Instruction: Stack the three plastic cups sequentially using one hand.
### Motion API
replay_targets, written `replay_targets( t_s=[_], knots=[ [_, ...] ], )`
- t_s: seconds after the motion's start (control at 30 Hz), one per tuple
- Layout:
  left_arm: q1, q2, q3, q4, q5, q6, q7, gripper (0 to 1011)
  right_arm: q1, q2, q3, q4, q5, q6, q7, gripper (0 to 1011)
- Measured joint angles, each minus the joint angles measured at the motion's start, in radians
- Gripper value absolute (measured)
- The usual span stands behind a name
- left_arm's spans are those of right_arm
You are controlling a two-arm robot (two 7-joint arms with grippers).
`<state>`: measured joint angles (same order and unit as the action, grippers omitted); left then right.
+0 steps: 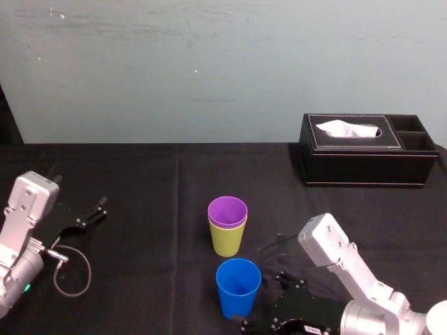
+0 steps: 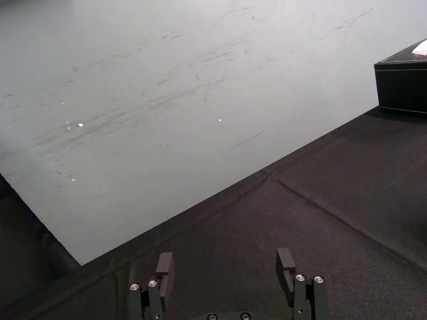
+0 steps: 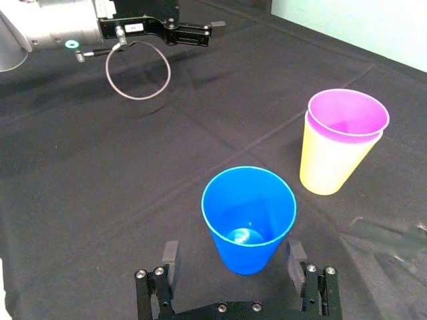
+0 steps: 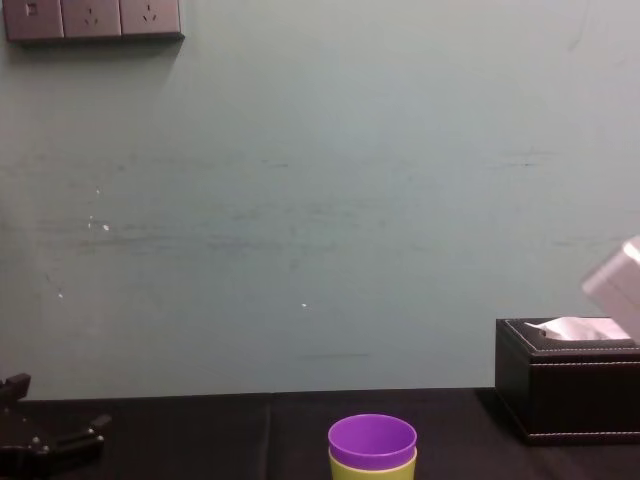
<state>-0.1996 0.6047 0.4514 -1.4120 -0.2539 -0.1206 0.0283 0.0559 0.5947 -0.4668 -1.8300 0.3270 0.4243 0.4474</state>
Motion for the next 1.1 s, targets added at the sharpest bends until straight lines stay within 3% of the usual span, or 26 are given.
replay_targets(
  t_s=[1.1],
  knots=[
    [0.0, 0.0, 0.0, 0.0, 0.0, 0.0, 0.0, 1000, 0.053, -0.059, -0.04, 0.087, -0.027, -0.029, -0.013, 1002]
  ],
)
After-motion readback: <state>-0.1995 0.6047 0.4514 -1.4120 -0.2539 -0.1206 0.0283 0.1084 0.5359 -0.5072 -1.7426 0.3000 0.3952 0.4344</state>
